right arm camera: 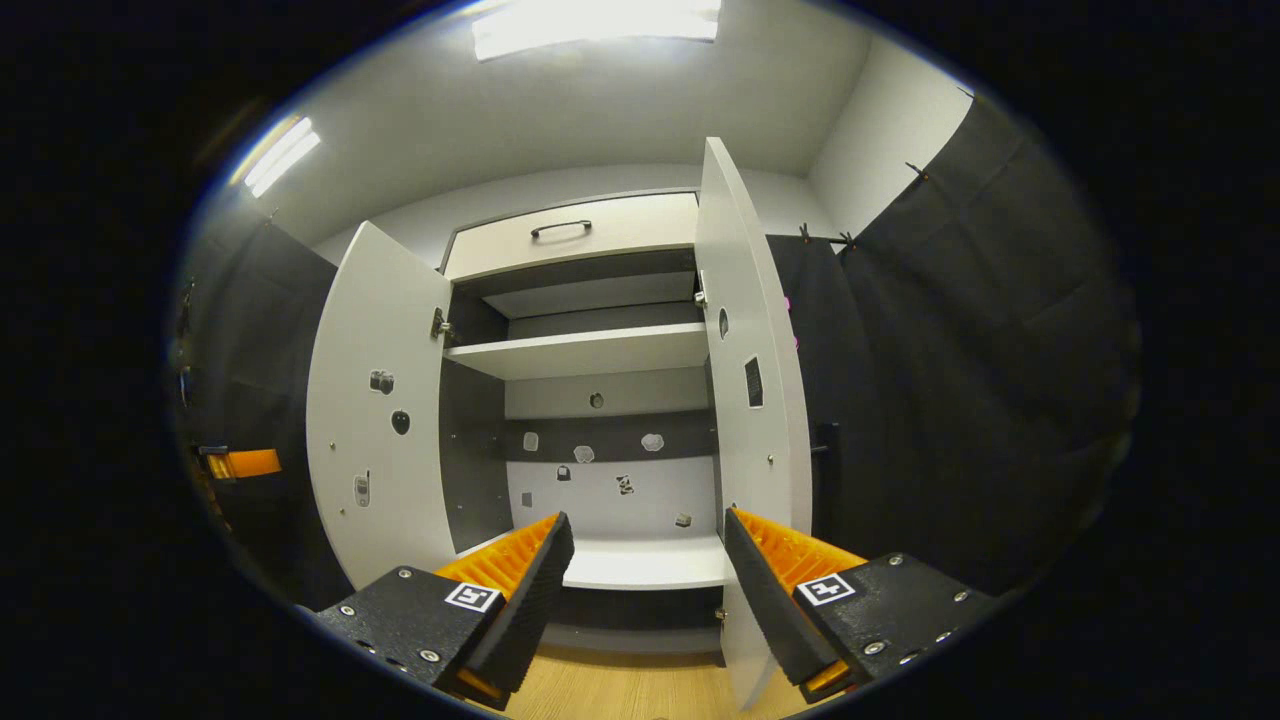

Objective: Open the right door of the double-door shoe cabinet with the right hand, and open the left door with the left hand.

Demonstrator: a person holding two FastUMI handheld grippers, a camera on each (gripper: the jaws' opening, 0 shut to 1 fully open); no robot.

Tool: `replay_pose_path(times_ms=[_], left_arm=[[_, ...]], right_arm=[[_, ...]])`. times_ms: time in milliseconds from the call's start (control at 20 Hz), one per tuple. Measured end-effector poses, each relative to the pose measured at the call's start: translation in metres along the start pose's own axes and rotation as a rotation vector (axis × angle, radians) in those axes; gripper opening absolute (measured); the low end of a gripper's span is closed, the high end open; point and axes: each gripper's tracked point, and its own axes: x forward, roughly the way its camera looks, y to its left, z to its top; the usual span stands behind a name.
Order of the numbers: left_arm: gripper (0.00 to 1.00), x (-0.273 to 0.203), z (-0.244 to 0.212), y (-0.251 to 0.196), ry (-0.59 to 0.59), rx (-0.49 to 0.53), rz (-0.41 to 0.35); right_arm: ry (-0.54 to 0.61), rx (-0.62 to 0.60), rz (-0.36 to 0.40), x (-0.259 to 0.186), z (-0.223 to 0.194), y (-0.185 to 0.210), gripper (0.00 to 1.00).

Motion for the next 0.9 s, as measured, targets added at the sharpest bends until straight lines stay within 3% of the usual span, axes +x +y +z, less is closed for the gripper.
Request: replay_pose_path(times_ms=[100, 350, 900], left_arm=[[0.24, -0.004, 0.001, 0.0, 0.017, 0.029, 0.026], [0.76, -0.007, 0.008, -0.017, 0.028, 0.059, 0.034], [0.8, -0.006, 0.017, -0.029, 0.017, 0.057, 0.062]], right_arm=[[0.008, 0.005, 0.009, -0.002, 0.003, -0.001, 0.92], [0.005, -0.007, 0.021, -0.009, 0.015, -0.005, 0.92], [-0.01, -0.01, 0.011, -0.015, 0.025, -0.024, 0.92]])
